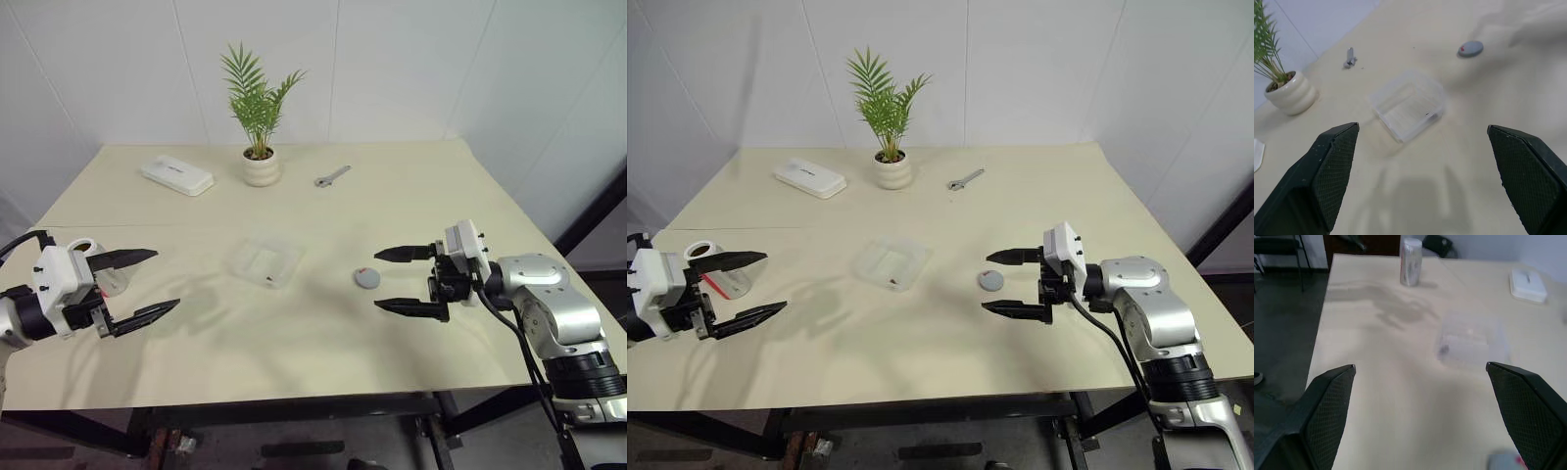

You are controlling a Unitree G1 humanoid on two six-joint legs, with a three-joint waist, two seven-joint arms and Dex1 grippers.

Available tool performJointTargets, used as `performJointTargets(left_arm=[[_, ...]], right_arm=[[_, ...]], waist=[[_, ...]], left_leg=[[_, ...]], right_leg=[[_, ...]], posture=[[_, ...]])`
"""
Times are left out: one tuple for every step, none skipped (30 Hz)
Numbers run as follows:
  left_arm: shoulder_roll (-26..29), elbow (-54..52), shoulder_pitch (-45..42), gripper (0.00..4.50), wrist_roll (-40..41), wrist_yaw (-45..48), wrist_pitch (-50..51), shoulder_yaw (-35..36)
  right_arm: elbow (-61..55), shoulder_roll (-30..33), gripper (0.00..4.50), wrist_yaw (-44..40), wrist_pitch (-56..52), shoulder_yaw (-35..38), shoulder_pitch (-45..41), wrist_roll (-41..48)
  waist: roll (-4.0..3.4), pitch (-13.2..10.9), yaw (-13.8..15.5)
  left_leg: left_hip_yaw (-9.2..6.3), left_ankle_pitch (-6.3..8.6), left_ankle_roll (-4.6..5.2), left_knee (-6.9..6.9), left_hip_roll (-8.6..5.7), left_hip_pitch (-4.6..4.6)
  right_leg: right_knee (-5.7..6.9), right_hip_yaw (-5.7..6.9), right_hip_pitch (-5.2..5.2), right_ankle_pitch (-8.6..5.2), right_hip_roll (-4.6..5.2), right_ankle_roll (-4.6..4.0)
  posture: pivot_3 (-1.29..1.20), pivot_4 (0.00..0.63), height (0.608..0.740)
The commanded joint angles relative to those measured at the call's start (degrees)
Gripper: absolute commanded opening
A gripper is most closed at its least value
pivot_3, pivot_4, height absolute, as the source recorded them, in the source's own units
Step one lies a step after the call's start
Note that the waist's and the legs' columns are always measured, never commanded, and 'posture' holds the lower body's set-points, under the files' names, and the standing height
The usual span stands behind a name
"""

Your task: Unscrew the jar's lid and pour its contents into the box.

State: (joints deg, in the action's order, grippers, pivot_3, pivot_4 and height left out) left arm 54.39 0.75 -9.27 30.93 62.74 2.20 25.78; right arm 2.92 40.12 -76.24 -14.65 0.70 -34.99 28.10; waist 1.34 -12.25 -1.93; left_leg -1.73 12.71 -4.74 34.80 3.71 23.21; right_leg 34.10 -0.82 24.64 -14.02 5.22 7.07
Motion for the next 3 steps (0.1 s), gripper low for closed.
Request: performJointTargets(left_arm=[[-0.4, 2.1, -2.6, 4.48, -1.3, 0.3, -1.5, -0.9], [-0.5, 2.6, -3.1, 4.48, -1.4, 0.4, -1.5, -1.2], [-0.7, 3.2, -3.6, 4.48, -1.4, 0.5, -1.5, -1.4]], right_arm=[[-0.9, 1.1, 4.50, 1.2, 1.5, 2.9, 0.3, 0.0], [-0.9, 1.1, 4.50, 1.4, 1.6, 3.0, 0.3, 0.0], [-1.0, 1.0, 4.50, 1.9, 2.0, 3.0, 0.6, -0.3]], waist=[[0.00, 0.0, 0.0], [0.00, 0.0, 0.0], [0.00, 0.0, 0.0]], left_leg=[[0.02, 0.00, 0.00, 0.01, 0.00, 0.00], [0.03, 0.00, 0.00, 0.04, 0.00, 0.00], [0.06, 0.00, 0.00, 0.07, 0.00, 0.00]], right_leg=[[0.01, -0.02, 0.01, 0.00, 0.00, 0.00], [0.01, -0.03, 0.01, 0.00, 0.00, 0.00], [0.01, -0.07, 0.01, 0.00, -0.01, -0.01]], posture=[[0.00, 0.150, 0.740], [0.00, 0.150, 0.740], [0.00, 0.150, 0.740]])
